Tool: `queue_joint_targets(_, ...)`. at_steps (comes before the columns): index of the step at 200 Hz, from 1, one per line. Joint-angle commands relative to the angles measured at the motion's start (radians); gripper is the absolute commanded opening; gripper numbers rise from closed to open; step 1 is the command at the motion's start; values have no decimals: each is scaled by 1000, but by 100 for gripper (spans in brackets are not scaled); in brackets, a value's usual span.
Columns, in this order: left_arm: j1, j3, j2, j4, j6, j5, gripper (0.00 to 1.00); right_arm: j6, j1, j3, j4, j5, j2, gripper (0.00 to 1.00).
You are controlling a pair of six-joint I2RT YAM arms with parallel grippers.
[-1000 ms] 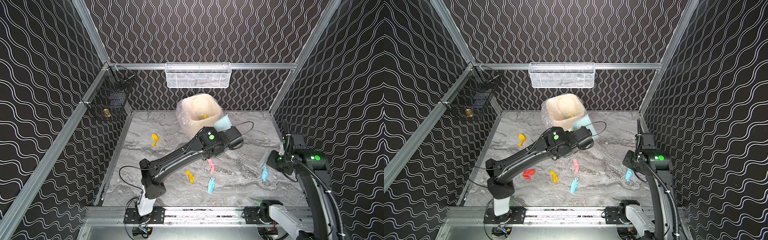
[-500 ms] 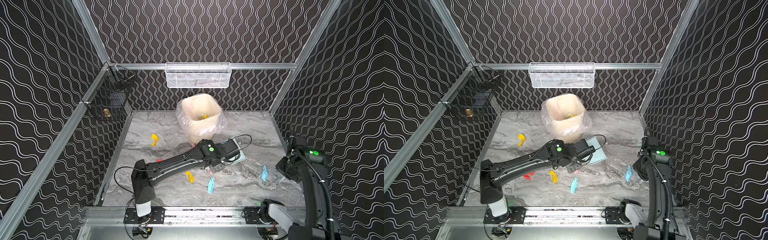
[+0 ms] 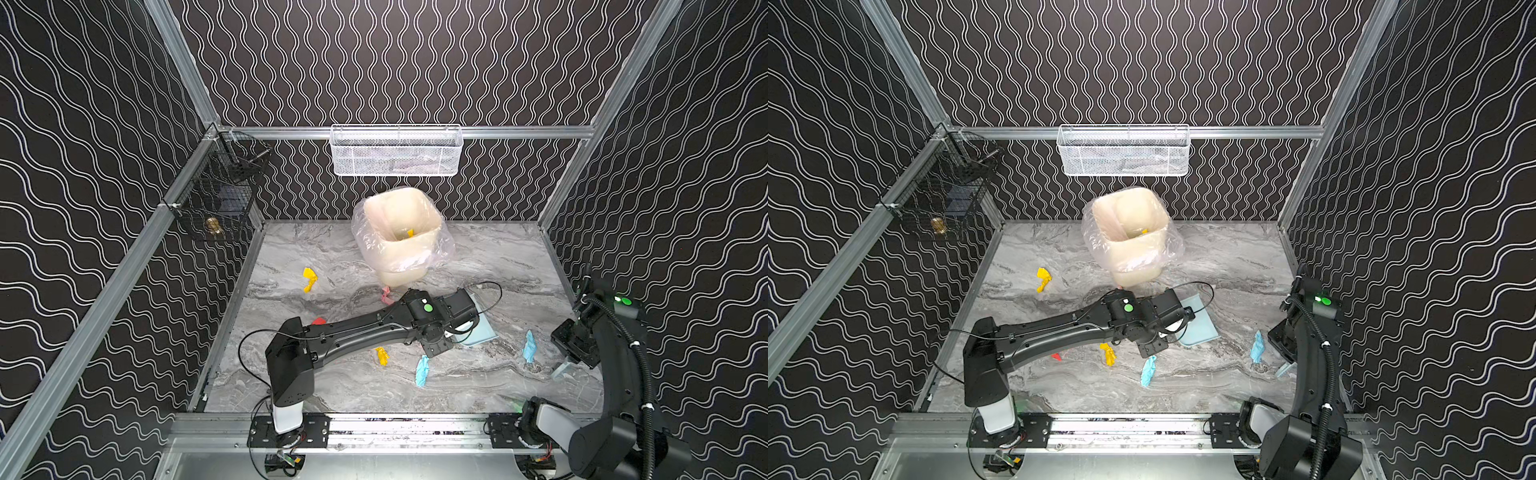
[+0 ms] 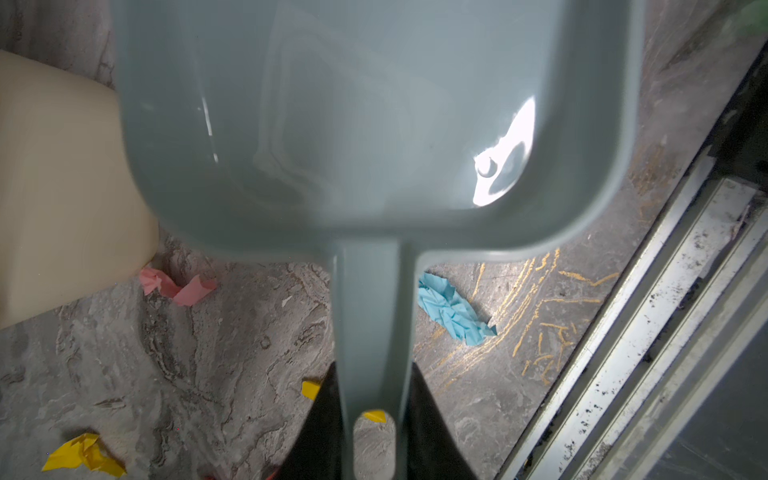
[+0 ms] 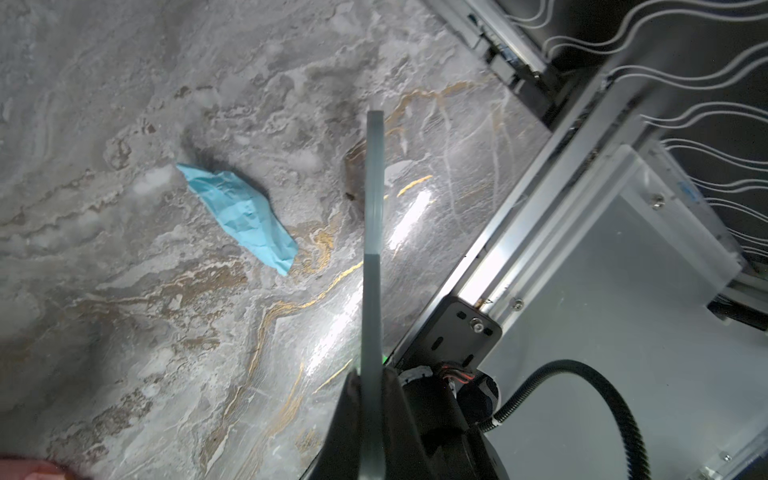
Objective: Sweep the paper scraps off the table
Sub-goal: 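Lower the dustpan by the cyan scrap with left while right brings the brush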
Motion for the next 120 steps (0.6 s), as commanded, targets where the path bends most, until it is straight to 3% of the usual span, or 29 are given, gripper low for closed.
queue_joint_targets(1,0,-30,5,36,8,21,0,-66,0,-3,45,-116,15,0)
queue_joint_targets(74,28,-134,19,69,-8,64,0,-183,18,35,72,-256,63,0)
queue_joint_targets(120,36,-164,37,74,7,77,0,-172,173,61,63,-254,100,0)
